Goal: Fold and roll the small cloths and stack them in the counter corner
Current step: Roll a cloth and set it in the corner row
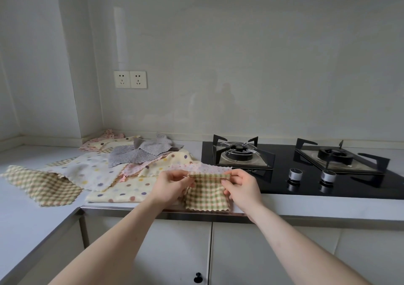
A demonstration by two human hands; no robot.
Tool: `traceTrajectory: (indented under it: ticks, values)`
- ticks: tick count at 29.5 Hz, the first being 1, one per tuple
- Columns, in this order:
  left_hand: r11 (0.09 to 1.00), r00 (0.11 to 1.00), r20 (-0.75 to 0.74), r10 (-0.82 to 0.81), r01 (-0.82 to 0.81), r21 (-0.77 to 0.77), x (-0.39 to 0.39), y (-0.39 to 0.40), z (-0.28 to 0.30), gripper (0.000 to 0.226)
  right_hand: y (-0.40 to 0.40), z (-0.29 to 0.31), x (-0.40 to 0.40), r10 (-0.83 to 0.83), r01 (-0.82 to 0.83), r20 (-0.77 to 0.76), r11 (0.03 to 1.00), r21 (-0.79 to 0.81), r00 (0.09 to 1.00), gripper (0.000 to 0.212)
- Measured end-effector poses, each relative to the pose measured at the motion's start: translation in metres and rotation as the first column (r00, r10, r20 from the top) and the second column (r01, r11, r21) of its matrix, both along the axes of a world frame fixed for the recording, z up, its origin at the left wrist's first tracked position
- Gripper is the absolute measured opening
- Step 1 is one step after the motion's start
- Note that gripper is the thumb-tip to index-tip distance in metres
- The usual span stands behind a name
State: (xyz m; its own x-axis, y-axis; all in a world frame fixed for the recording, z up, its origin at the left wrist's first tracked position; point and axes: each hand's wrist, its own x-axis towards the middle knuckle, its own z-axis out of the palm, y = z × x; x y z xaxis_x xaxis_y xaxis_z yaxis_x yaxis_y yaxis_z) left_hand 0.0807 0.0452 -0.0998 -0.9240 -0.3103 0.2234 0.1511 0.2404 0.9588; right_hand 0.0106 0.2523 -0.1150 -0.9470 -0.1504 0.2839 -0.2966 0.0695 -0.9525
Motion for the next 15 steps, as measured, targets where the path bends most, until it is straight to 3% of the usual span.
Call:
traceTrajectory:
  ticks: [4, 11, 15]
  values:
    - [1.000, 0.999, -0.035, 0.003, -0.002, 0.031, -0.0004, 0.0021, -0.0015, 0.005, 0.0021, -0.0028, -0.0002, -0.008, 0.008, -0.034, 1.000, -0.020, 0.999, 0.027]
    - [0.990, 0.999, 0.002, -0.033, 0.032, 0.140, -0.0047, -0.0022, -0.0066, 0.013, 0.0014, -0.0054, 0.0047, -0.099, 0.131, -0.190, 0.977, 0.168, 0.977, 0.027]
    - [0.999, 1.000, 0.018, -0.017, 0.016, 0.044, -0.0021, -0.0013, -0.0074, 0.011, -0.0018, -0.0091, 0.0092, -0.133, 0.193, -0.249, 0.953, 0.233, 0.959, 0.030]
